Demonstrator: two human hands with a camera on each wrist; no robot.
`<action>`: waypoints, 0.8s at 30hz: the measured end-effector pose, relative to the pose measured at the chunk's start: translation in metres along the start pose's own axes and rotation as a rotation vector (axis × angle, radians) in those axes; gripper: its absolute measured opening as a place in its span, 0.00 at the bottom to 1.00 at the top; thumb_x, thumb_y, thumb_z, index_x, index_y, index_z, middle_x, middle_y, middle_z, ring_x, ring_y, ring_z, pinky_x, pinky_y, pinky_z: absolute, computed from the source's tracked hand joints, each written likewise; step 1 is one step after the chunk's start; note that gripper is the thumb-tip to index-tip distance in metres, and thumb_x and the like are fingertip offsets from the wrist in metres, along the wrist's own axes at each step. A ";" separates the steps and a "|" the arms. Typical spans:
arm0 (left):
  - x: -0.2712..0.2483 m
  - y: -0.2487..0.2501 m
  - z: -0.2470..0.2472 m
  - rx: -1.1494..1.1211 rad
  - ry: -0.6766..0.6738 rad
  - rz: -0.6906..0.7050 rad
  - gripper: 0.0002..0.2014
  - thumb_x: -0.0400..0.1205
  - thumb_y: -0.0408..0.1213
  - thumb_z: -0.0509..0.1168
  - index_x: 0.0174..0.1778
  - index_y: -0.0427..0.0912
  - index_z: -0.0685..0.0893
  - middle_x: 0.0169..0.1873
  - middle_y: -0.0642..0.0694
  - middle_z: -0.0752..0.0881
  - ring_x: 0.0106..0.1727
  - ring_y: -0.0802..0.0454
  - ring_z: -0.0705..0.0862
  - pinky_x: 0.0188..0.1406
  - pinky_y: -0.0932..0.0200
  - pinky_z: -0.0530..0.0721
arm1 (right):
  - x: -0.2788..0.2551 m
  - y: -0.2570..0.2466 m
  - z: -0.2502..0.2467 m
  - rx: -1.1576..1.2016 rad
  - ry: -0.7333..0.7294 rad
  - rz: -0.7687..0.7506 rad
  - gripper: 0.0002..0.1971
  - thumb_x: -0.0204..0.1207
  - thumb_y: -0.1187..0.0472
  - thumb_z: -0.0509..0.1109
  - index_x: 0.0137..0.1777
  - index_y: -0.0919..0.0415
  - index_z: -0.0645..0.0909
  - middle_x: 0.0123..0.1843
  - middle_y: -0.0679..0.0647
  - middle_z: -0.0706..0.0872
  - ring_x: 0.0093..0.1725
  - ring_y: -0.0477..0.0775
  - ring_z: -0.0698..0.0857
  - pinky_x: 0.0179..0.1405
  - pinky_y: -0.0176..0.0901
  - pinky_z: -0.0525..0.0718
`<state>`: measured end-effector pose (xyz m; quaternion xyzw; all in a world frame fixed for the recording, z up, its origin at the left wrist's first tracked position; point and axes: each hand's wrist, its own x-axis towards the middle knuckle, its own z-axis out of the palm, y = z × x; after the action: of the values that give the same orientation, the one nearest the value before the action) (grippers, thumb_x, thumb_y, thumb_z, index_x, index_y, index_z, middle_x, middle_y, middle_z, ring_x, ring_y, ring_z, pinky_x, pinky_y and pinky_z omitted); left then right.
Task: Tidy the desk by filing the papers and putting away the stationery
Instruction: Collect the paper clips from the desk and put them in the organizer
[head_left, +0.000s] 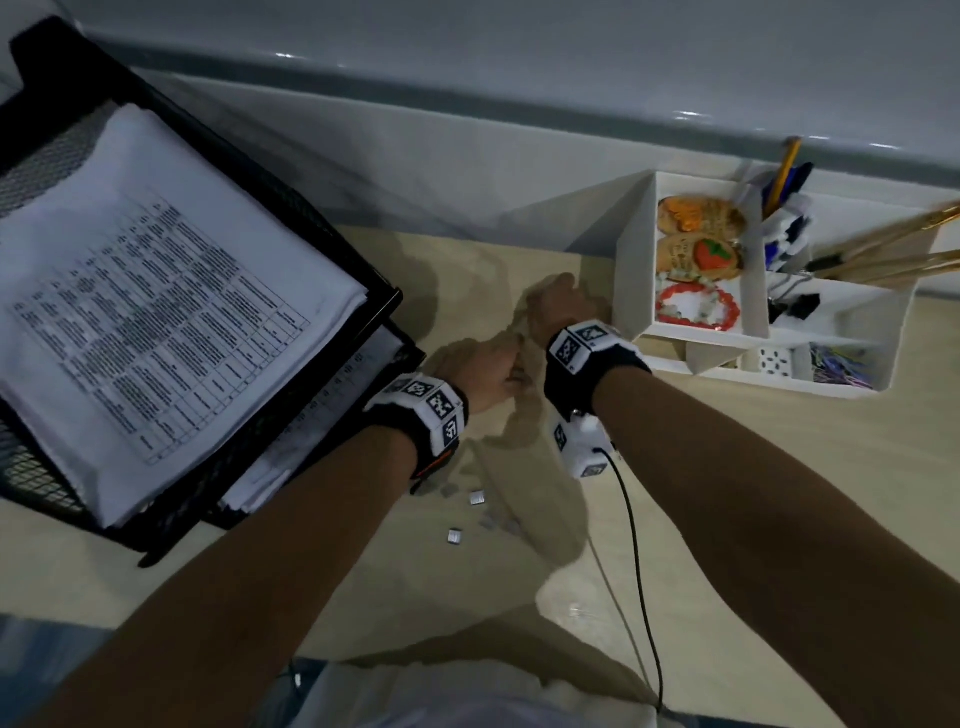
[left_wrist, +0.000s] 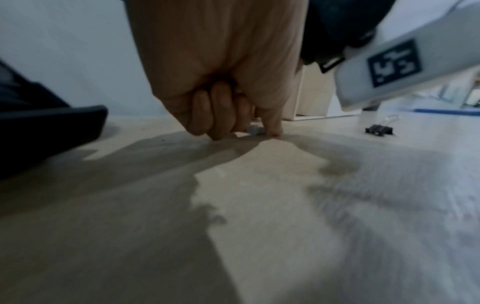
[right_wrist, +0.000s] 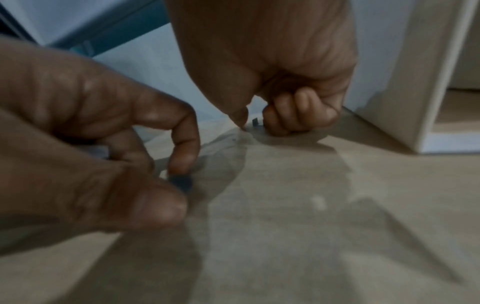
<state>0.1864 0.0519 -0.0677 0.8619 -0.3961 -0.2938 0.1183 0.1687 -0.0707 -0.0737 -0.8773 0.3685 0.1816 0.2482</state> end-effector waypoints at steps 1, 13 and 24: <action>0.000 0.003 -0.001 0.053 -0.004 -0.011 0.17 0.86 0.43 0.55 0.66 0.35 0.71 0.56 0.37 0.84 0.52 0.39 0.83 0.37 0.59 0.65 | -0.001 0.001 -0.001 -0.079 -0.027 -0.036 0.28 0.85 0.63 0.50 0.80 0.72 0.46 0.81 0.69 0.60 0.78 0.68 0.65 0.73 0.61 0.67; -0.023 -0.018 0.009 -1.186 0.079 -0.403 0.18 0.82 0.32 0.48 0.23 0.44 0.64 0.14 0.50 0.68 0.13 0.56 0.63 0.15 0.69 0.59 | -0.059 0.025 0.004 1.282 -0.223 -0.071 0.17 0.67 0.59 0.56 0.16 0.53 0.68 0.16 0.48 0.65 0.16 0.47 0.60 0.18 0.31 0.57; -0.079 -0.037 0.023 -0.876 0.050 -0.341 0.13 0.76 0.34 0.59 0.24 0.40 0.70 0.20 0.44 0.73 0.21 0.50 0.71 0.24 0.63 0.67 | -0.129 0.058 0.040 0.712 -0.174 -0.176 0.19 0.78 0.67 0.58 0.24 0.57 0.66 0.18 0.46 0.68 0.20 0.48 0.64 0.23 0.37 0.60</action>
<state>0.1550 0.1365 -0.0698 0.7904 -0.0849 -0.4275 0.4304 0.0351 -0.0109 -0.0590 -0.7456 0.3094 0.0939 0.5827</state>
